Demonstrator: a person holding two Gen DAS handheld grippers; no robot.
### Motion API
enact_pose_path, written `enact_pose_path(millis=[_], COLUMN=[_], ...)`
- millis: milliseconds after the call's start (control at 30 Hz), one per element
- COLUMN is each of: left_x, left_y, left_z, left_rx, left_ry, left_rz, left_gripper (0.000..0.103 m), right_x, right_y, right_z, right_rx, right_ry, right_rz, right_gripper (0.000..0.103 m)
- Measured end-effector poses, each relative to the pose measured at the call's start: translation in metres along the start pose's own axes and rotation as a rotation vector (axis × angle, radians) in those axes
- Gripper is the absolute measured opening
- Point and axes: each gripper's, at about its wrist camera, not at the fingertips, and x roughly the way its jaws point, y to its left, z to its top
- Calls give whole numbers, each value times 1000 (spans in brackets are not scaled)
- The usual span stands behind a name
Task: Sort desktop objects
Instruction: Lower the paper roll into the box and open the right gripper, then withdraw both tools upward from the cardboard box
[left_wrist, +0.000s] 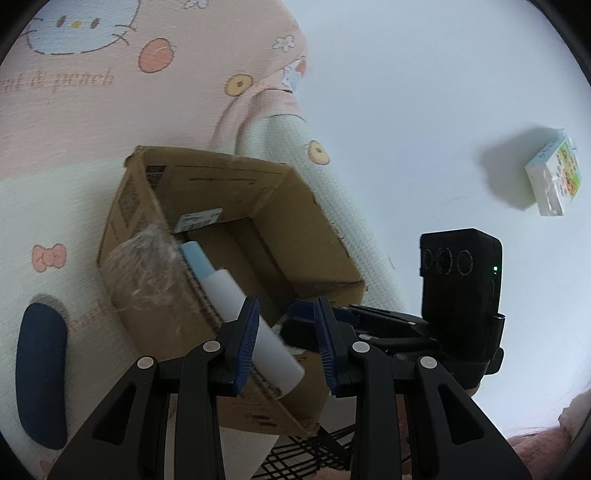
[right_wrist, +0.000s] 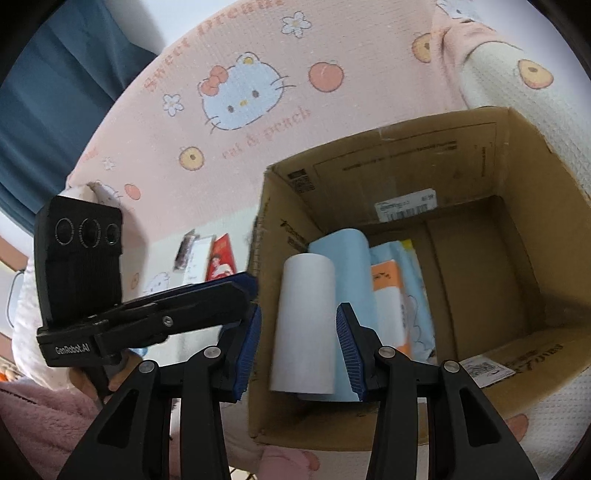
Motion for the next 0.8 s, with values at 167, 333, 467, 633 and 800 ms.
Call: enact_pose_path(millis=[167, 333, 467, 633, 800], left_x=[-8, -18, -29, -36, -36], left_y=[7, 3, 2, -3, -15], left_z=[-1, -4, -9, -13, -22], left_rx=[-4, 65, 104, 144, 239], left_ry=[-10, -29, -63, -74, -75], left_rz=[31, 104, 173, 230, 323], left_gripper=[35, 38, 52, 59, 61], right_x=[-8, -12, -15, -32, -42], right_y=[-12, -8, -2, 15, 27], right_z=[3, -8, -12, -9, -10], right_rx=[60, 65, 102, 95, 83], right_ry=[-6, 20, 8, -54, -55], right_rz=[-28, -84, -121, -213, -218], right_gripper=[41, 41, 42, 56, 60])
